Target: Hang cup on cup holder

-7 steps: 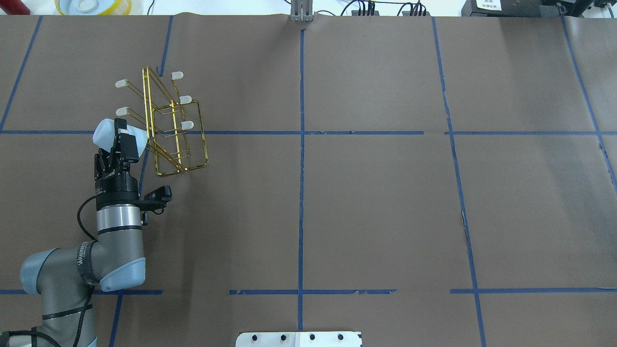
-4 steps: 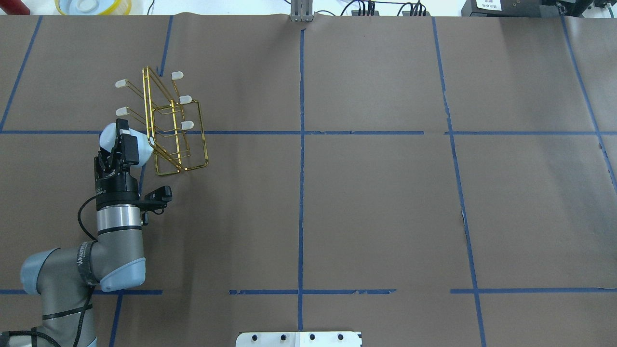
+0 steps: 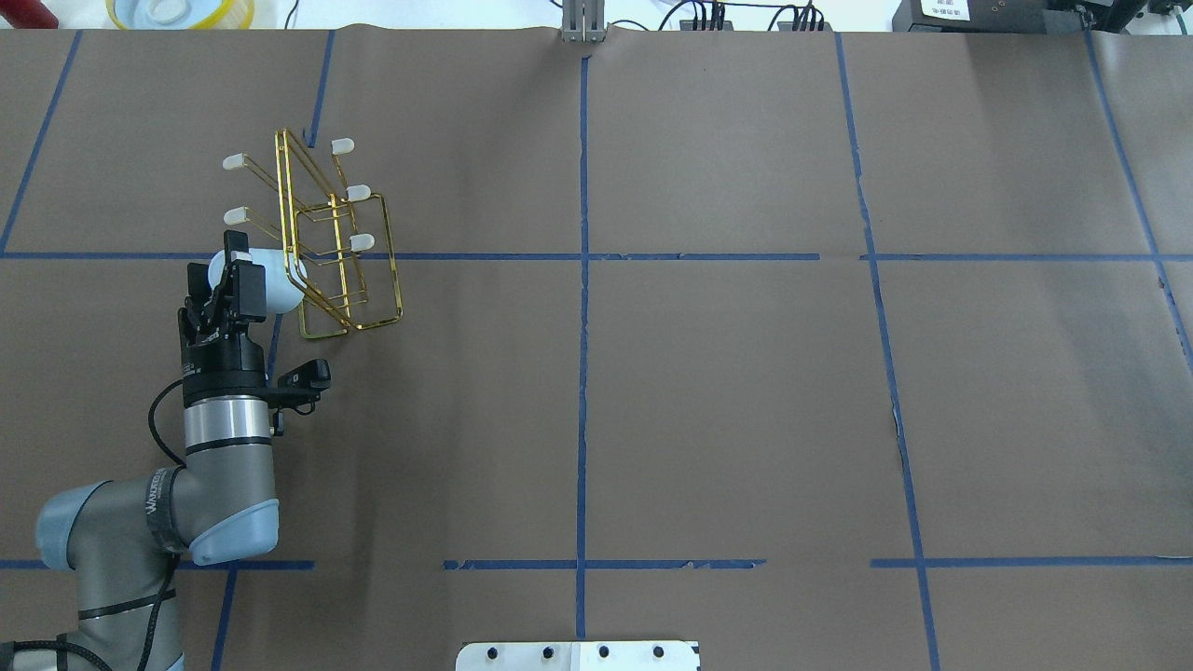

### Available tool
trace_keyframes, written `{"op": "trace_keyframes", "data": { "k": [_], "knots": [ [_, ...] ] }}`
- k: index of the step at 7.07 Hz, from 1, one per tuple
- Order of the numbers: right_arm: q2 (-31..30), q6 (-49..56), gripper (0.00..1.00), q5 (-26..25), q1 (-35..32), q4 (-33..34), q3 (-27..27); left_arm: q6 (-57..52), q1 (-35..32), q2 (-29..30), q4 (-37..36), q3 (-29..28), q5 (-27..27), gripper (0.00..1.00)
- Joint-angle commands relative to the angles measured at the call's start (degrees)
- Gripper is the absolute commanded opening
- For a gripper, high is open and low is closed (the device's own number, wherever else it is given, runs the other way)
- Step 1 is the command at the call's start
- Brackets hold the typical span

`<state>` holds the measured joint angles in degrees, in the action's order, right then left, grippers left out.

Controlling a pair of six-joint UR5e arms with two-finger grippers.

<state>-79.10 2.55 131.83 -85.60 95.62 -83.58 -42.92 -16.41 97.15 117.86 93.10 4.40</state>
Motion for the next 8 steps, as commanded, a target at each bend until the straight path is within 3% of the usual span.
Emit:
{"op": "trace_keyframes", "data": {
  "k": [1,4,6,8],
  "knots": [
    [0.0,0.0,1.0,0.0,0.09,0.0,0.0,3.61,0.06,-2.73,0.26,2.86,-0.18,1.0],
    [0.0,0.0,1.0,0.0,0.0,0.0,0.0,12.64,0.06,-11.69,0.35,11.12,-1.15,1.0],
    [0.0,0.0,1.0,0.0,0.0,0.0,-0.09,25.54,-0.12,-15.75,1.05,13.07,-2.29,1.0],
    [0.0,0.0,1.0,0.0,0.0,0.0,0.0,40.47,-0.29,-18.38,6.2,13.6,-2.56,1.0]
  ]
}}
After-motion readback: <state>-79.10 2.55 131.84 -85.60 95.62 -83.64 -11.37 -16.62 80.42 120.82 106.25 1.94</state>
